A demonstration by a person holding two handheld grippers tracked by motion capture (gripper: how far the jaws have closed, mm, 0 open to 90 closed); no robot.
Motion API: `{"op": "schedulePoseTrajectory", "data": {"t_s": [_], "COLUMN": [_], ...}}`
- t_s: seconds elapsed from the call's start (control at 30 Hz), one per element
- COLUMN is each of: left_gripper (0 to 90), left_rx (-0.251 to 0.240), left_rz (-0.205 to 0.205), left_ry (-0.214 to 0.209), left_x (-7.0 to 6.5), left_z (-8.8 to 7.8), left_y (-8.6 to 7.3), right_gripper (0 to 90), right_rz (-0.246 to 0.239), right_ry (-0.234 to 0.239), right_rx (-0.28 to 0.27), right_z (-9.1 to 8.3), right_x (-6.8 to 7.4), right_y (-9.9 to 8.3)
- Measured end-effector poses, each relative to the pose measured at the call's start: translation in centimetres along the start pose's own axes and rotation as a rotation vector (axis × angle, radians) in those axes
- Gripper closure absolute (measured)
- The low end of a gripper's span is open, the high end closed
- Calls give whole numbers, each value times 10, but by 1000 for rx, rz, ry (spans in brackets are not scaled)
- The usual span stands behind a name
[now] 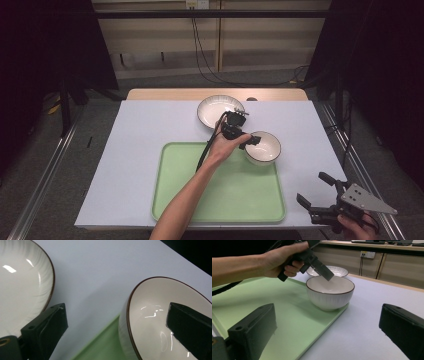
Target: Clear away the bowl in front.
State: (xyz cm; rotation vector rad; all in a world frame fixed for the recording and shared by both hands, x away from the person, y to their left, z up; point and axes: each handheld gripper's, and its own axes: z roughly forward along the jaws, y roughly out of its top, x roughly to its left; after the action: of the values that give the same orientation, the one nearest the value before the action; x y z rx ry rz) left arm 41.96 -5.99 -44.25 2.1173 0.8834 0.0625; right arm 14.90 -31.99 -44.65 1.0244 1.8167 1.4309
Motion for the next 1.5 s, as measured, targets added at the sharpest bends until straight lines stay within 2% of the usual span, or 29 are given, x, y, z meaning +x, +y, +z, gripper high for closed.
{"op": "schedulePoseTrajectory", "data": {"t_s": [0.1,0.13,0.2,0.33,0.47,0.5,0.53,0.67,0.7,0.77,0.9,0.97,1.03,1.07,1.13,1.23,1.27,1.33,1.4,1.43,1.5], "left_gripper": [32,32,35,34,28,32,34,31,31,40,43,42,43,42,43,42,41,41,41,40,38], "left_rx": [-26,-37,-46,-92,-111,-110,-111,-144,-131,-151,-165,-182,-207,-207,-216,-218,-217,-235,-246,-253,-283], "left_rz": [10,3,27,43,69,60,70,34,53,48,78,76,63,63,80,120,122,96,120,121,104], "left_ry": [25,25,0,25,46,49,37,29,30,25,58,46,94,94,137,180,188,175,212,216,186], "left_x": [0,-1,-1,-4,-5,-5,-5,-7,-6,-6,-8,-6,-3,-3,-1,1,1,1,-1,-2,-5], "left_z": [-7,-8,-14,-22,-29,-31,-33,-41,-44,-50,-65,-72,-82,-82,-88,-96,-97,-105,-113,-116,-130], "left_y": [1,1,-1,-5,-9,-10,-11,-17,-17,-18,-21,-22,-25,-25,-27,-32,-33,-38,-41,-41,-46], "right_gripper": [8,8,8,8,8,8,8,8,8,8,8,8,8,8,8,8,8,8,8,8,8], "right_rz": [0,0,0,-1,1,0,-3,-1,-4,-8,-11,-5,-5,-5,-6,-1,2,-4,-5,-3,-1], "right_ry": [-4,-4,-3,-3,-1,-2,-6,-6,-1,0,-8,-7,-10,-10,-11,-8,-12,-7,-11,-10,-10], "right_rx": [-3,-3,-4,-3,-1,1,-2,3,4,-4,2,-2,2,2,3,1,1,3,3,3,7], "right_z": [0,0,0,0,0,0,1,0,0,0,0,0,0,0,0,1,1,1,1,1,1], "right_x": [0,0,0,0,0,0,0,1,0,-1,-1,-1,0,0,0,0,0,0,0,0,0], "right_y": [0,0,0,0,0,0,0,0,0,1,1,0,1,1,1,1,1,1,1,0,0]}}
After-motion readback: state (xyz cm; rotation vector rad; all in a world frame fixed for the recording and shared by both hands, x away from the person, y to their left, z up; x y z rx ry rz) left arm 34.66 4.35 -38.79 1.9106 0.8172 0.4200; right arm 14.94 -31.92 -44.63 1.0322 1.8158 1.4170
